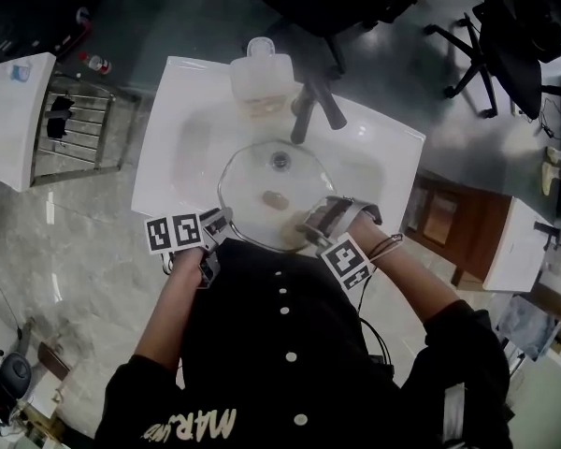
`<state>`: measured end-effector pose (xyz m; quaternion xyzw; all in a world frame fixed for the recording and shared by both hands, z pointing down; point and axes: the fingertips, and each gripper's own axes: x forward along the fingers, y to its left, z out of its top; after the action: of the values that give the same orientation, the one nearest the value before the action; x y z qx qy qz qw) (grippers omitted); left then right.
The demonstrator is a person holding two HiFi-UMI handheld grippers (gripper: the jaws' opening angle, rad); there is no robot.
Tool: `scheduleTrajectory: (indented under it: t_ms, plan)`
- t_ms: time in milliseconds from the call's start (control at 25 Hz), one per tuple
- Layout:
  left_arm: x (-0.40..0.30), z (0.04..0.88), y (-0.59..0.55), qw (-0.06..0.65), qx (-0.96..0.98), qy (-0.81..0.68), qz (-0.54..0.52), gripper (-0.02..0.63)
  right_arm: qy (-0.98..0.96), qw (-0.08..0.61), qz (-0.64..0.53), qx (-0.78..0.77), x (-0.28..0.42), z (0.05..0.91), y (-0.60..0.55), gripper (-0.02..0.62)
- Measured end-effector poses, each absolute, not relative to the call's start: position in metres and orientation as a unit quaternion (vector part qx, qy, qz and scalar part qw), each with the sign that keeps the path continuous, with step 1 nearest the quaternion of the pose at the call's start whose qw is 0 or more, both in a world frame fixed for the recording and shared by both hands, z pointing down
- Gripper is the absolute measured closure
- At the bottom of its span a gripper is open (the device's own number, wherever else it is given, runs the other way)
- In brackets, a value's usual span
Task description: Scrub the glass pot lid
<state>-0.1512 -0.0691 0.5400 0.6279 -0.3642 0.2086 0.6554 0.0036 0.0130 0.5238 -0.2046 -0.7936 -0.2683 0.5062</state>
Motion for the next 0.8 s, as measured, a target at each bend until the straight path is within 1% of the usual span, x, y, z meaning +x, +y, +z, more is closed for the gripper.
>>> scheduleTrajectory:
  t_ms: [80,160,240,320,360,520,640,720,800]
  plan:
    - [-0.162,0.535,-0.075,0.615,0.644,-0.388,0.237,0.428,-0.803,0.514,-0.261,-0.153,0.004,0.52,0.003,0.466]
    - [-0.174,0.522,-0.087,0.569,0.667,-0.416,0.243,0.432,-0.821,0.515,-0.232,-0.082,0.004,0.512,-0.013,0.466]
    - [-0.179,0.498,-0.104,0.519,0.701,-0.437,0.22,0.477,-0.844,0.504,-0.184,0.006,0.005,0.499,-0.034,0.466]
    - [-0.175,0.466,-0.123,0.463,0.744,-0.445,0.183,0.551,-0.863,0.477,-0.134,0.095,0.005,0.481,-0.055,0.466]
    - [-0.171,0.45,-0.132,0.434,0.765,-0.445,0.167,0.57,-0.87,0.46,-0.113,0.135,0.005,0.471,-0.063,0.466]
    - [-0.158,0.392,-0.152,0.316,0.822,-0.448,0.156,0.58,-0.881,0.385,-0.063,0.266,0.012,0.418,-0.087,0.466]
    - [-0.147,0.354,-0.165,0.236,0.851,-0.445,0.148,0.58,-0.877,0.314,-0.036,0.362,0.03,0.372,-0.108,0.466]
    - [-0.14,0.331,-0.17,0.199,0.865,-0.44,0.137,0.581,-0.875,0.249,-0.027,0.415,0.045,0.339,-0.12,0.466]
    - [-0.135,0.312,-0.172,0.179,0.873,-0.435,0.127,0.581,-0.87,0.163,-0.014,0.465,0.062,0.301,-0.129,0.466]
